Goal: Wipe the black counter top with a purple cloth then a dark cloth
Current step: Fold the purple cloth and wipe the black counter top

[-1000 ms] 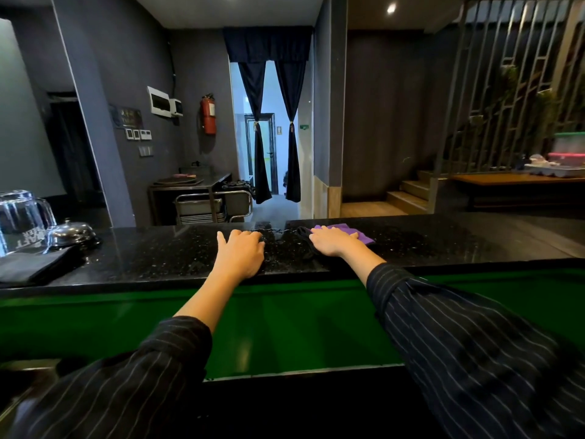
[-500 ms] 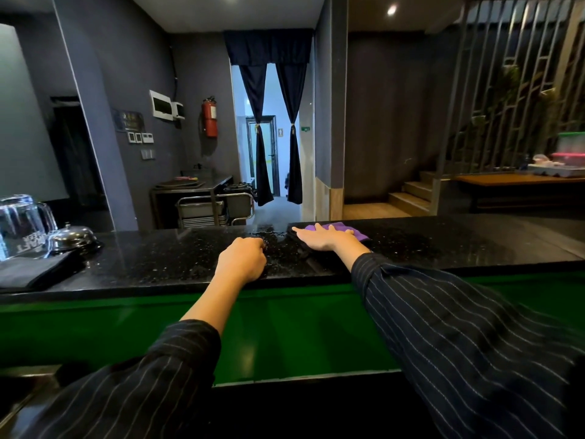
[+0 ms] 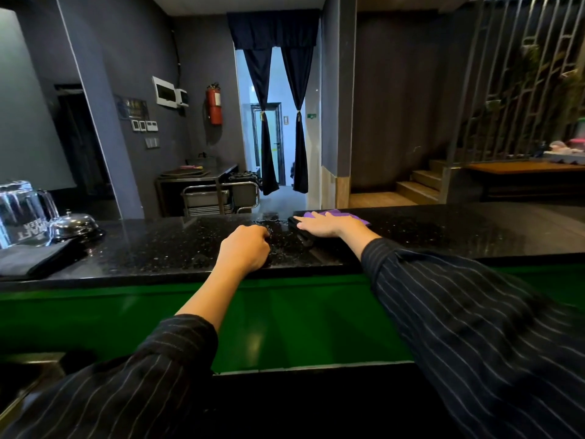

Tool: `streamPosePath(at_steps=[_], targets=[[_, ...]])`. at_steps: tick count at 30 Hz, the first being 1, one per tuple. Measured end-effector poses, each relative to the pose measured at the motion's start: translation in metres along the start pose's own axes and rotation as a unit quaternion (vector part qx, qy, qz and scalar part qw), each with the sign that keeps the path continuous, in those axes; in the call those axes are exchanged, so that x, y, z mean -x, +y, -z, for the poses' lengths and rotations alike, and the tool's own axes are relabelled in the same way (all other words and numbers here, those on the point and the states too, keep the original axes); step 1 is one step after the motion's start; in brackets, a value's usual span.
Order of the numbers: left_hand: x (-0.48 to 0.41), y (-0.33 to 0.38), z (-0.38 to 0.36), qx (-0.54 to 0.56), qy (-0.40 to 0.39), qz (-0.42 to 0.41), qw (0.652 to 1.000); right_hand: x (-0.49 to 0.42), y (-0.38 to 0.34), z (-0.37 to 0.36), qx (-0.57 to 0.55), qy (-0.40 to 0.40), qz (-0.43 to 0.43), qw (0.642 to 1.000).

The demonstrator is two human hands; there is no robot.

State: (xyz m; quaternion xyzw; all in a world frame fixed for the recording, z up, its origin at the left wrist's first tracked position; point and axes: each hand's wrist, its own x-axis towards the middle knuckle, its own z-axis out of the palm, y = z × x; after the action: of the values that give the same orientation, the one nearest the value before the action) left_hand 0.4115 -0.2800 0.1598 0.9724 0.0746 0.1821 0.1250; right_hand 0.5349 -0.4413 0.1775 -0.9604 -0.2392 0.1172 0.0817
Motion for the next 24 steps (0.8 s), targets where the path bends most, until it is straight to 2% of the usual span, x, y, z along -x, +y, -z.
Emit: streamPosePath(at_steps=[3, 6, 9, 12, 16, 20, 24], targets=[[0.001, 0.0, 0.002, -0.006, -0.007, -0.012, 1.0, -0.051, 0.011, -0.007, 0.008, 0.002, 0.008, 1.0], [-0.002, -0.012, 0.011, -0.018, -0.035, -0.056, 0.998, 0.0, -0.009, -0.006, 0.018, 0.014, 0.039, 0.999], [-0.001, -0.039, 0.026, -0.01, -0.056, -0.09, 0.994, 0.008, -0.004, -0.001, -0.024, 0.025, 0.036, 0.999], [0.004, -0.053, 0.027, -0.002, -0.043, -0.079, 0.996, -0.002, -0.003, -0.002, -0.01, 0.036, 0.03, 0.999], [0.001, -0.05, 0.022, 0.001, -0.031, -0.077, 0.997, -0.036, -0.015, -0.007, 0.008, 0.011, 0.023, 1.0], [0.003, -0.054, 0.023, 0.025, -0.022, -0.058, 0.998, -0.017, -0.032, -0.006, 0.03, -0.001, 0.063, 0.998], [0.007, -0.054, 0.022, 0.024, 0.015, -0.02, 0.999, -0.009, -0.02, -0.006, 0.005, 0.017, 0.041, 0.999]])
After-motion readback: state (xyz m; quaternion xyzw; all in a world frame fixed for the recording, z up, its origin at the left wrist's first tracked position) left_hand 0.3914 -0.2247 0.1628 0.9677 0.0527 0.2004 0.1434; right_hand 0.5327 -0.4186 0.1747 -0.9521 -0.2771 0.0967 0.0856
